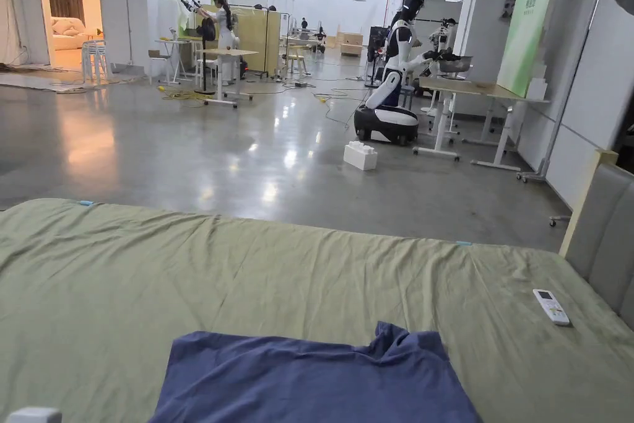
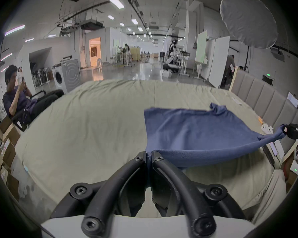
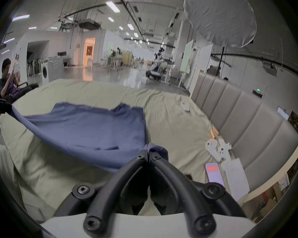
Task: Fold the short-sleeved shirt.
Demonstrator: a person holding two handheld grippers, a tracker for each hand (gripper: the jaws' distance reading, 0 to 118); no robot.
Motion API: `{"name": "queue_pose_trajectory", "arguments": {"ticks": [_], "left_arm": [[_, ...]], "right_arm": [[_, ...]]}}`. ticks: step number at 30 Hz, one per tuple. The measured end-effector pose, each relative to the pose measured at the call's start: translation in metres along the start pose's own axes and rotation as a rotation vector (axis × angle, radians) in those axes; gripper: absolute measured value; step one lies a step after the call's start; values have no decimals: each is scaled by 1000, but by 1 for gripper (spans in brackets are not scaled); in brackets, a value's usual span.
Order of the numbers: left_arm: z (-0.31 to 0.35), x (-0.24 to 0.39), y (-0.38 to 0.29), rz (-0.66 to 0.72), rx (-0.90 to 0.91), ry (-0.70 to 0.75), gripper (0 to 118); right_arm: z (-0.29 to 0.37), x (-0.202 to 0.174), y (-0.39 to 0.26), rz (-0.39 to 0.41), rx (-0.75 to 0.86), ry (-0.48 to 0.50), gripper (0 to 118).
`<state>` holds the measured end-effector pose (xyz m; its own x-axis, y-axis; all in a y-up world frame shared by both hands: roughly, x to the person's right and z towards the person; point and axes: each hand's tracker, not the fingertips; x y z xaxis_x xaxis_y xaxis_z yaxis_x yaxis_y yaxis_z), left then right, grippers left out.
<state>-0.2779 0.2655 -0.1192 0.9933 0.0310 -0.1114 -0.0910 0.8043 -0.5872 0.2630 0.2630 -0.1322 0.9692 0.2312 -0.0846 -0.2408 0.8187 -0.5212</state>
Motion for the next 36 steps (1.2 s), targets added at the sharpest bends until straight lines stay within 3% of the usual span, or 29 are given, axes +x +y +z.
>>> {"name": "queue_pose_trajectory", "arguments": {"ticks": [7, 24, 26, 27, 28, 29, 30, 31, 36], "left_arm": [[-19, 2, -37, -61, -119, 24, 6], [-90, -21, -122, -137, -283, 45, 8], [-91, -28, -117, -129, -286, 47, 20], [-90, -32, -113, -120, -289, 53, 31], [-70, -13, -106, -105, -290, 59, 49], [-65, -14, -101, -73, -282, 51, 63], [-60, -16, -95, -39, -247, 32, 72], [-54, -18, -88, -13, -196, 12, 77], [-29, -5, -44, 39, 8, -10, 77]], "right_arm": [[-16, -19, -56, 46, -159, 28, 1], [-59, -36, -106, 68, -322, 34, 3], [-58, -36, -106, 64, -323, 29, 14], [-56, -37, -104, 62, -322, 23, 29], [-53, -37, -101, 57, -316, 13, 56], [-49, -37, -97, 43, -296, 6, 75], [-45, -36, -91, 20, -259, 7, 86], [-41, -35, -85, 2, -213, 9, 90], [-20, -38, -39, -46, 39, -5, 95]]}}
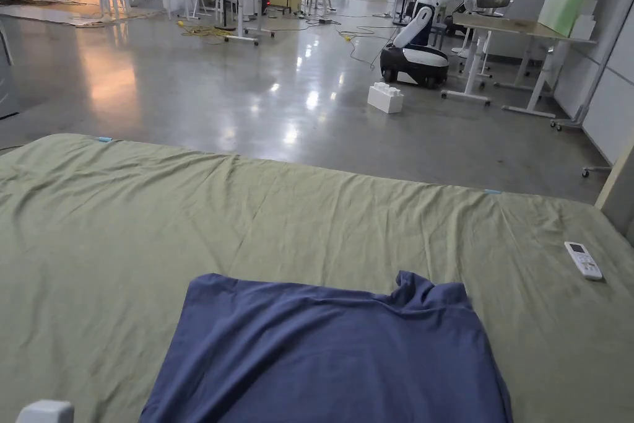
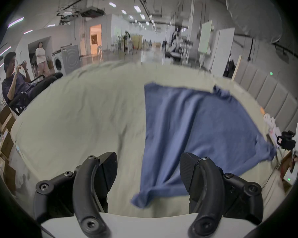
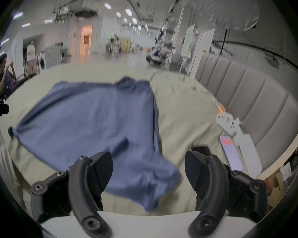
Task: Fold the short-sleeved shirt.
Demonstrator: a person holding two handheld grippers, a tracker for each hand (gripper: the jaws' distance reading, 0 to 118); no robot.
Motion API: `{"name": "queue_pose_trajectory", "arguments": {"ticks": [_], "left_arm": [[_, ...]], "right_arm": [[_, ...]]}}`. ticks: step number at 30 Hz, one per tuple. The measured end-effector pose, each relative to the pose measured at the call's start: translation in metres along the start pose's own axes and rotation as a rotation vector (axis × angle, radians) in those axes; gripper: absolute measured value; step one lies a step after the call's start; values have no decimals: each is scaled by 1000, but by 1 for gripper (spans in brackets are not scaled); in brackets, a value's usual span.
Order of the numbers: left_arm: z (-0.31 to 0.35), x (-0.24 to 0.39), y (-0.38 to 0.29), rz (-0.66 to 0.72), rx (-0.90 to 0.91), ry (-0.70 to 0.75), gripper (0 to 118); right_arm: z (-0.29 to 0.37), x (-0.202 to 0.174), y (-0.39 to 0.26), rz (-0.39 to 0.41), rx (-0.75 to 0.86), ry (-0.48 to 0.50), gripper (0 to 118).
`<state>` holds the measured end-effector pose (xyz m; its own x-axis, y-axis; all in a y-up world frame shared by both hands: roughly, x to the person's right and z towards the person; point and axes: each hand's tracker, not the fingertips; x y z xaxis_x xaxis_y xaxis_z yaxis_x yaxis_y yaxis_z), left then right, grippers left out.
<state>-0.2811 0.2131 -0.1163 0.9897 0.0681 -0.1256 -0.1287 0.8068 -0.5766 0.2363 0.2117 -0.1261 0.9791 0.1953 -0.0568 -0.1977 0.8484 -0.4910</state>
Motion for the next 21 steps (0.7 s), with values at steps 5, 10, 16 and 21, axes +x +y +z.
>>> {"name": "queue_pose_trajectory", "arguments": {"ticks": [5, 10, 16, 21], "left_arm": [[13, 30, 41, -15, 217, -13, 76], [28, 70, 68, -51, 368, 27, 66], [29, 94, 72, -95, 439, 49, 5], [35, 97, 69, -119, 391, 20, 2]], "right_arm": [[8, -14, 45, -41, 243, -37, 95], [12, -29, 76, -90, 392, -58, 57], [7, -42, 87, -118, 421, -27, 1], [7, -50, 87, -68, 444, -33, 1]]}}
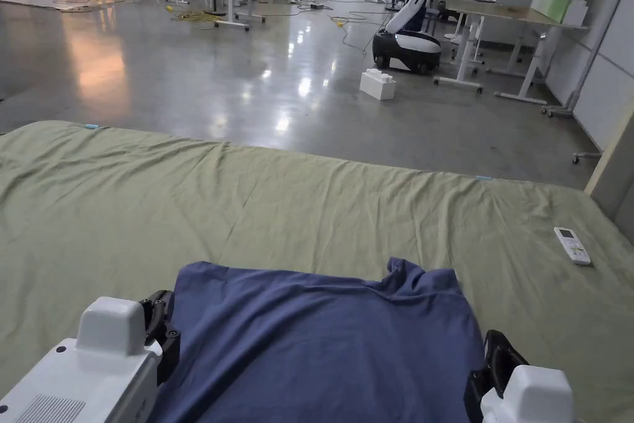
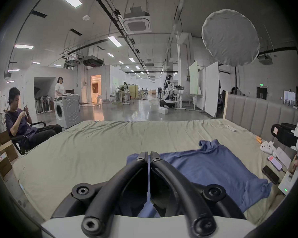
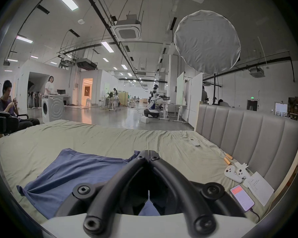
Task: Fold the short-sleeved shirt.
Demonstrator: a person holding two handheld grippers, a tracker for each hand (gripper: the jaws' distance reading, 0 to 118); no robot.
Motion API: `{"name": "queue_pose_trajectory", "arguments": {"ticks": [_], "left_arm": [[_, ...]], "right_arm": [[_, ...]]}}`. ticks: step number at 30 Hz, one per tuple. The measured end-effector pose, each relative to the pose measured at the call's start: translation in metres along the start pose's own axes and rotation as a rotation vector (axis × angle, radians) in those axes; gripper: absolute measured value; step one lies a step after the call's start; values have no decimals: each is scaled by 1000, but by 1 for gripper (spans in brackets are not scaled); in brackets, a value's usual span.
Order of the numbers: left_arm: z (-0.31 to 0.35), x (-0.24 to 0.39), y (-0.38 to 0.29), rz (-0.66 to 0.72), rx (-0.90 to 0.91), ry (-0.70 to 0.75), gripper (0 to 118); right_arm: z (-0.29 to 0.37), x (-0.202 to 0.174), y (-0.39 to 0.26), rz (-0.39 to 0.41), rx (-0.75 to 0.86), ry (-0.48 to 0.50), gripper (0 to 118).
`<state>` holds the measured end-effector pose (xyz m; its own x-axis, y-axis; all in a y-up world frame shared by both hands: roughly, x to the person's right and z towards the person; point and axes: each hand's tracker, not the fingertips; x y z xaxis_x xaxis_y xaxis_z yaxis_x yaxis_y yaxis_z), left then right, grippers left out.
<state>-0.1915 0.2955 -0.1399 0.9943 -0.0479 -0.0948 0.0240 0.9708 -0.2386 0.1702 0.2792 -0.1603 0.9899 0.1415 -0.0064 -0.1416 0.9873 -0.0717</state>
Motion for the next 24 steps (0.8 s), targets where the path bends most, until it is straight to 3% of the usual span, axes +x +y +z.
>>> {"name": "queue_pose_trajectory", "arguments": {"ticks": [5, 15, 18, 19, 21, 22, 24], "left_arm": [[-8, -35, -20, 62, -162, -1, 2], [-42, -82, -83, 168, -649, 19, 4], [-50, -86, -101, 216, -757, 42, 28], [-49, -89, -104, 242, -797, 41, 47], [-48, -89, -113, 254, -846, 75, 73], [-47, -88, -117, 245, -863, 77, 79], [-45, -89, -125, 234, -925, 90, 80]], "right_arm": [[-5, -3, -5, -1, -27, 13, 1], [-13, -6, -22, 13, -105, 46, 1], [-15, -7, -29, 19, -129, 53, 1], [-15, -7, -30, 23, -134, 53, 1], [-15, -7, -33, 27, -148, 55, 1], [-15, -6, -35, 29, -153, 53, 1], [-15, -6, -38, 33, -165, 52, 1]]}}
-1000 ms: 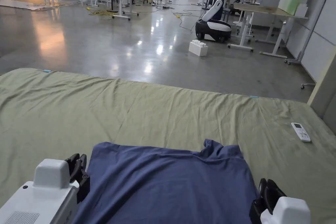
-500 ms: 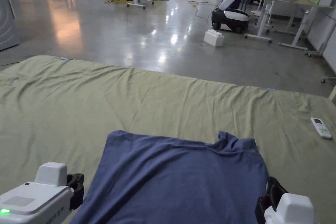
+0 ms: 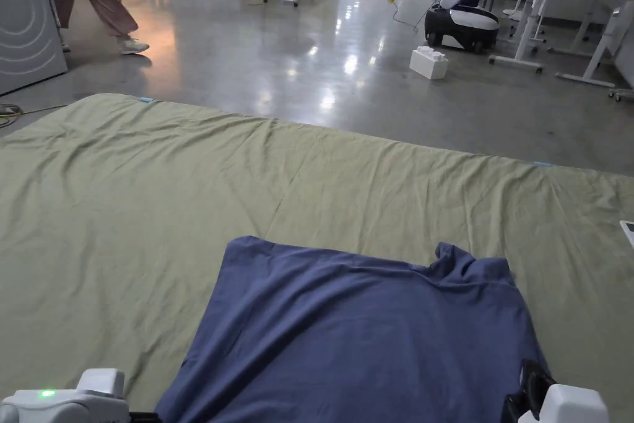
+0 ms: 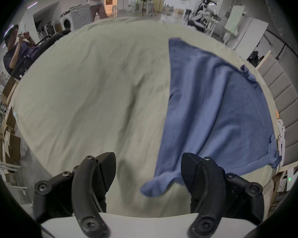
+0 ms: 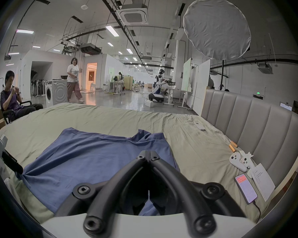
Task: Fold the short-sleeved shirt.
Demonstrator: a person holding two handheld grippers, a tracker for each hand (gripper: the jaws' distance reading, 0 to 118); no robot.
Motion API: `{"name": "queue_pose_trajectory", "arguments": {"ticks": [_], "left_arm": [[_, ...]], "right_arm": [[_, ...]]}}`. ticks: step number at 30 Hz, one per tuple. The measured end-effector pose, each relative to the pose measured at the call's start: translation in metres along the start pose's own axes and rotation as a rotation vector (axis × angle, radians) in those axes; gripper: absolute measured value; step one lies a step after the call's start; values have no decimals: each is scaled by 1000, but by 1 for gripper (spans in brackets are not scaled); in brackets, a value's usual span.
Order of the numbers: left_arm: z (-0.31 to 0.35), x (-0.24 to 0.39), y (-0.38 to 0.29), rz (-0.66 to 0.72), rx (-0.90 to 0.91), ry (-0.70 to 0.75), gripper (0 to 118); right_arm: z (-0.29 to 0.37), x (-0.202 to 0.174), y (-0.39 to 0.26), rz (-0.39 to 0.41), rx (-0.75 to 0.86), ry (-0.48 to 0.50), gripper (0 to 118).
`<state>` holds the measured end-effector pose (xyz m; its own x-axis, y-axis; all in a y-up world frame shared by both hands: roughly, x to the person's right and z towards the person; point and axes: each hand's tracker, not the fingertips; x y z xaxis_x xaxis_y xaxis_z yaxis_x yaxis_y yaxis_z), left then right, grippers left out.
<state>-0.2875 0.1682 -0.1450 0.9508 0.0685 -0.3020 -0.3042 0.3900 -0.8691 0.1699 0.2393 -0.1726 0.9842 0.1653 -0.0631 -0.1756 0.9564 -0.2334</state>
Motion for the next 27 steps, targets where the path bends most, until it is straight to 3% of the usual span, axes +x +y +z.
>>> {"name": "queue_pose_trajectory", "arguments": {"ticks": [4, 9, 12, 15, 18, 19, 27], "left_arm": [[3, -1, -16, 33, 17, -9, 81], [8, 13, -21, -74, 19, 43, 81], [12, 22, -17, -70, 11, 66, 78], [11, 27, -18, -122, 22, 73, 61], [15, 37, -20, -179, 38, 58, 22], [17, 39, -21, -197, 44, 37, 16], [19, 17, -20, -171, 88, -9, 9]], "right_arm": [[1, 0, -3, -1, -27, 3, 1], [2, -2, -8, 8, -39, 12, 1], [2, -5, -9, 10, -47, 21, 1], [3, -7, -10, 7, -53, 26, 1], [4, -8, -14, 8, -56, 28, 1], [4, -8, -14, 5, -59, 29, 1], [17, 16, -20, 4, -93, 0, 1]]}}
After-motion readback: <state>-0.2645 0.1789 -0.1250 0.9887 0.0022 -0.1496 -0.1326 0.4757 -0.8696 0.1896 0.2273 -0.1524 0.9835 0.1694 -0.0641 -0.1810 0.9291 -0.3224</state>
